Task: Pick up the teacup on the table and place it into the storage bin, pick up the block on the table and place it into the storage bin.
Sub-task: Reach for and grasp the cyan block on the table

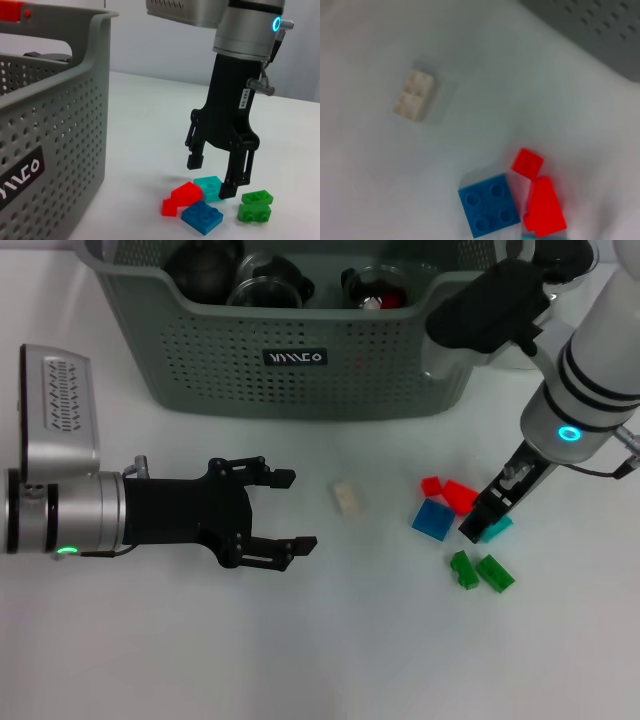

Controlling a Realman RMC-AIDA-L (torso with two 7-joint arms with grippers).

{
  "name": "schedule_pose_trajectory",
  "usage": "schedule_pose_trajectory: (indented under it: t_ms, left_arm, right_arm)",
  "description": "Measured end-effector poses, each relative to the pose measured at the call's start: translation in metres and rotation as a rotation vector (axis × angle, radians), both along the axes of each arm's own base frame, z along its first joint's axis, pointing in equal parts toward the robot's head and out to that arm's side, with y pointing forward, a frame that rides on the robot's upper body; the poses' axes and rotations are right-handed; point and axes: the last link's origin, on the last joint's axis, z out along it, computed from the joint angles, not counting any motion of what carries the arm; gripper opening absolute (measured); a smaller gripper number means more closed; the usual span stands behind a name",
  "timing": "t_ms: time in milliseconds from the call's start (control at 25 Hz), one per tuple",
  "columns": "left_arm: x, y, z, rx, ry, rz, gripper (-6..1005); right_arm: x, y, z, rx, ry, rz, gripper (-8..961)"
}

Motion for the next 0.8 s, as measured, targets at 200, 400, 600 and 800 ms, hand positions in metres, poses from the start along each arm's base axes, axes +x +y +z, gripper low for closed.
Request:
schedule_pose_trajectory:
  t_ms: [200,400,600,800]
  left_arm:
    - [0.0000,-0.0001,-0.0002,-0.002,0.000,0.002,862]
    - [-0.0001,0.0000,0.0000,-0.001,-0.001,0.004,862]
    - [-0.0004,-0.0002,0.0001,0.001,-0.002,0.006,862]
    - [-0.0009,-0.0011,-0.0004,0.001,-0.003,0.008,862]
  right_arm:
    - [-0.0015,-0.0021,-0.0025,-0.005,-0.014,0.014,822]
    - [-0.0015,-0.0021,-0.0030,-0.006,-0.018,0.018,789]
    - [-0.0010,-0.0020,-0.0033,-0.006,-0.019,0.019,740]
    - [-0.0008,-0.0024,-0.0048,-0.007,-0.019,0.021,741]
